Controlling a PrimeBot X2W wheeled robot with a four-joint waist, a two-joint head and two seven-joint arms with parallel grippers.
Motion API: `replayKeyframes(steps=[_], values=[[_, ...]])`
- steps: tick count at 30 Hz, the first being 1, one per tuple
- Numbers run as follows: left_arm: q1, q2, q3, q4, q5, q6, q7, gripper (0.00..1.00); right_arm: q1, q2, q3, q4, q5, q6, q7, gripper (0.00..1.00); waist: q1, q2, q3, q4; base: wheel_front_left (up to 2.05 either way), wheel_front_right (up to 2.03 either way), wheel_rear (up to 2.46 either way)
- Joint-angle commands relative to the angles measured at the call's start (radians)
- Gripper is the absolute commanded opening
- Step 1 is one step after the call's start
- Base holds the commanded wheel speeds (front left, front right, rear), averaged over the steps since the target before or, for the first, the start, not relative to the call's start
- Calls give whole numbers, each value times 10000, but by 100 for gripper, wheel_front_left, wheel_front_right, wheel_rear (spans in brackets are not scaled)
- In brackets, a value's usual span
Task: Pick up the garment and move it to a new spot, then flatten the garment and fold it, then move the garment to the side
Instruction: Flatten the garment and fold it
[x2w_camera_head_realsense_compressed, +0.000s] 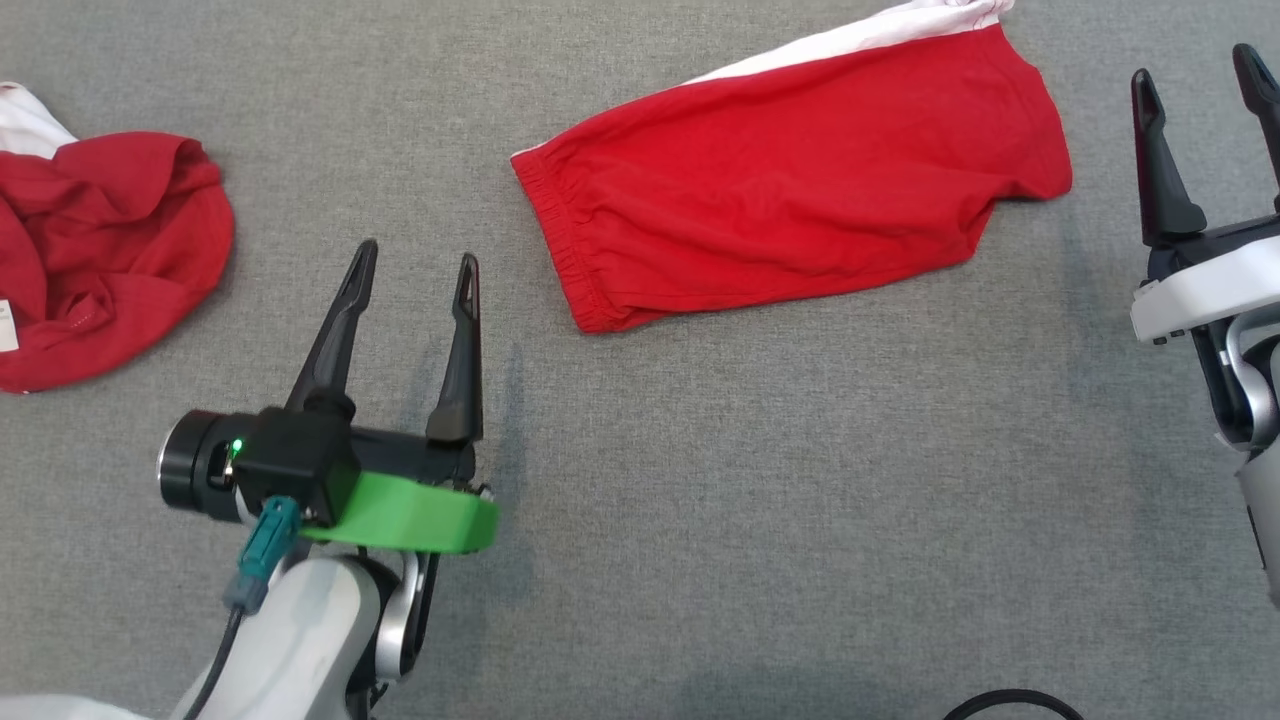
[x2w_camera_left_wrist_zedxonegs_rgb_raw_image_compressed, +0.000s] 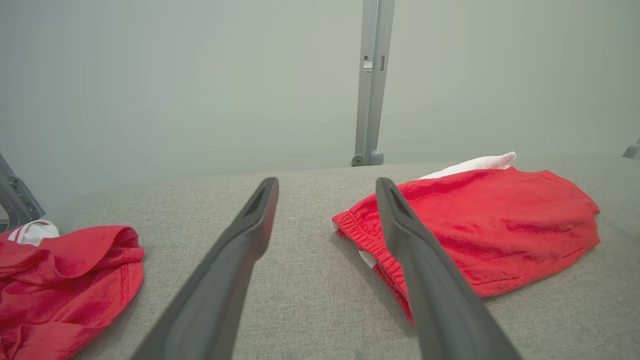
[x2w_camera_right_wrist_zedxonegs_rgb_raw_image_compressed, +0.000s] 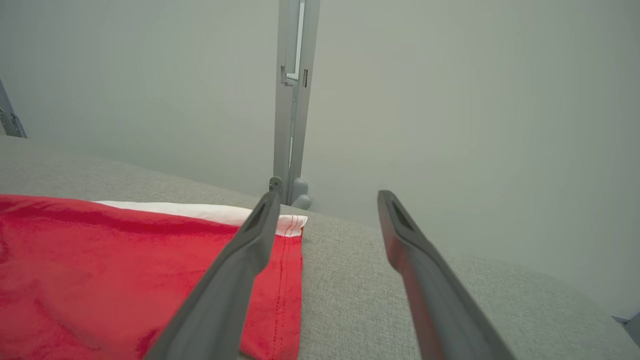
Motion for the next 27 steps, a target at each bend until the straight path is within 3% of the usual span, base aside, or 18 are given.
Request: replayKeyframes(steps=[1,4,13,24,25,26,27], values=[[440,62,215,-194,381,-149,-23,100,-119,16,-44,220,87,-14,64,100,0,0,223,177,0,0,0],[996,-103,596,-340,820,-376,-24,100,-619,-160,-50,780,476,-14,778,100,0,0,527,511,0,0,0],[1720,-1301,1453,-263,1609,-1242,-25,100,-2096,-846,215,2745,1976,-16,3416,100,0,0,1088,1766,0,0,0],[2148,-2240,2331,112,2303,-2150,-27,100,-2271,-770,380,4096,3361,-3,4892,100,0,0,863,2405,0,0,0],[2179,-2306,2393,138,2359,-2229,-28,100,-2295,-673,353,4197,3557,-3,5032,61,0,0,825,2417,0,0,0],[2210,-2371,2465,156,2415,-2283,-26,100,-2314,-562,303,4279,3776,-2,5146,0,0,0,775,2413,0,0,0],[2254,-2440,2546,169,2466,-2340,-28,100,-2317,-444,286,4327,4020,9,5339,0,0,0,731,2392,0,0,0]])
